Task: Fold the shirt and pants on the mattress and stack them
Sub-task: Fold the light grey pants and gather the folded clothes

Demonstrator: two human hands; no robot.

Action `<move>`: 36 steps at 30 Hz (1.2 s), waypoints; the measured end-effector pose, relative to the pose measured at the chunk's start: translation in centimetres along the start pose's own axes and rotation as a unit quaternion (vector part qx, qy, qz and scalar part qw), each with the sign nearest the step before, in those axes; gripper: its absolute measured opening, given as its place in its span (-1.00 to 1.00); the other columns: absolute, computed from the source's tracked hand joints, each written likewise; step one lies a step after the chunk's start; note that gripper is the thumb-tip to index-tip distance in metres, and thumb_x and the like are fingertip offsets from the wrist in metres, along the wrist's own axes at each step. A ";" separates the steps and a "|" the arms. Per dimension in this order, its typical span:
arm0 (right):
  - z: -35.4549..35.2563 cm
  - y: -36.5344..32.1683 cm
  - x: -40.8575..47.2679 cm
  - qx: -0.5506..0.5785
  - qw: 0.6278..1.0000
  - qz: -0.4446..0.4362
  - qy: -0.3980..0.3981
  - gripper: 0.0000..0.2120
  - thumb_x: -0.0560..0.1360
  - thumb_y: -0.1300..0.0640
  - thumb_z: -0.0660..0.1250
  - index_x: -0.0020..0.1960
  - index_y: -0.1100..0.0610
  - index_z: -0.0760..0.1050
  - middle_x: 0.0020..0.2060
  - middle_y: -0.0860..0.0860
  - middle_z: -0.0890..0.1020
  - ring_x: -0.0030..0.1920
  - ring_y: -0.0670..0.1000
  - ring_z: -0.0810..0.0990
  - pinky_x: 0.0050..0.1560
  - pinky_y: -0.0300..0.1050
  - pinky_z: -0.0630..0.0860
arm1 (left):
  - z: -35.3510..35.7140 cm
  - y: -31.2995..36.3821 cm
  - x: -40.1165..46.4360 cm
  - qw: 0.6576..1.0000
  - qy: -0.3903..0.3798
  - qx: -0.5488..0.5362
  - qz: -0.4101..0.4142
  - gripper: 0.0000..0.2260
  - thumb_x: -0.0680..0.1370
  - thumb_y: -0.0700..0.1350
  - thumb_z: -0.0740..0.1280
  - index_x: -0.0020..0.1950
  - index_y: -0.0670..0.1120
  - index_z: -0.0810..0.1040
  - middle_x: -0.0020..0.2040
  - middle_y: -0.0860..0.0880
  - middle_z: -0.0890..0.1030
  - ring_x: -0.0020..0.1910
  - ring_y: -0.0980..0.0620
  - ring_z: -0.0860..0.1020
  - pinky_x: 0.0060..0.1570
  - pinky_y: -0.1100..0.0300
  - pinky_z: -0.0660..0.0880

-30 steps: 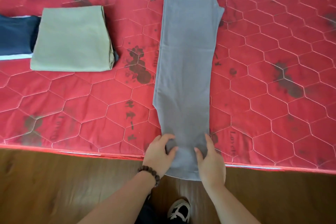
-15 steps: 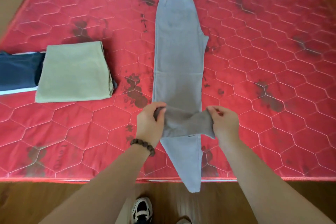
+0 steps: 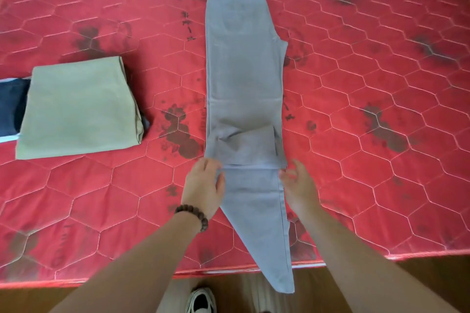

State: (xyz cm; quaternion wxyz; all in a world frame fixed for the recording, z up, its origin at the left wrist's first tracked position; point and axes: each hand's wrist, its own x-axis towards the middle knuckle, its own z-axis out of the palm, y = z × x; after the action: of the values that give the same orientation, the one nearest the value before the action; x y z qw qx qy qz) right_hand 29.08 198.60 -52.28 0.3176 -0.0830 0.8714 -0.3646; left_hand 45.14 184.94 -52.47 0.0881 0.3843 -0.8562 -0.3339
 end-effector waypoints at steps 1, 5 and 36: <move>0.5 1.6 -0.8 -0.047 0.999 0.013 0.009 -0.57 0.54 0.10 0.32 0.37 0.16 0.37 0.16 0.11 0.58 0.05 0.06 0.56 0.00 -0.14 0.42 | 0.9 -0.4 -1.0 0.999 -0.038 0.020 -0.004 -0.74 0.51 -0.23 0.32 0.19 -0.23 0.52 0.17 -0.18 0.48 0.18 -0.21 0.47 0.18 -0.10 0.43; 2.2 5.6 -4.1 -0.094 0.992 0.080 -0.017 -0.52 0.43 0.03 0.46 0.25 0.18 0.40 -0.04 0.06 0.58 -0.08 0.10 0.55 -0.13 -0.11 0.45 | 4.5 -1.9 -4.4 0.986 -0.149 0.055 -0.056 -0.45 0.57 -0.03 0.29 0.52 -0.12 0.20 0.57 -0.10 0.00 0.55 -0.07 0.01 0.50 0.10 0.07; -2.4 8.5 -12.6 -0.171 0.980 0.065 -0.078 -0.77 0.51 0.09 0.38 0.04 0.23 0.48 -0.13 0.06 0.60 -0.22 0.06 0.58 -0.25 -0.09 0.46 | 0.4 -1.3 -13.1 0.962 -0.111 -0.087 -0.233 -0.73 0.49 -0.08 0.40 0.18 0.11 0.54 0.19 0.07 0.50 0.10 0.11 0.50 0.14 0.24 0.40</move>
State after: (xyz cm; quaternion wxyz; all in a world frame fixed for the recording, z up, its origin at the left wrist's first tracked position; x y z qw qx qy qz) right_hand 38.23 210.86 -50.70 0.3886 -0.1077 0.8969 -0.1817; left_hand 54.78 193.97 -52.22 -0.0541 0.5244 -0.7150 -0.4592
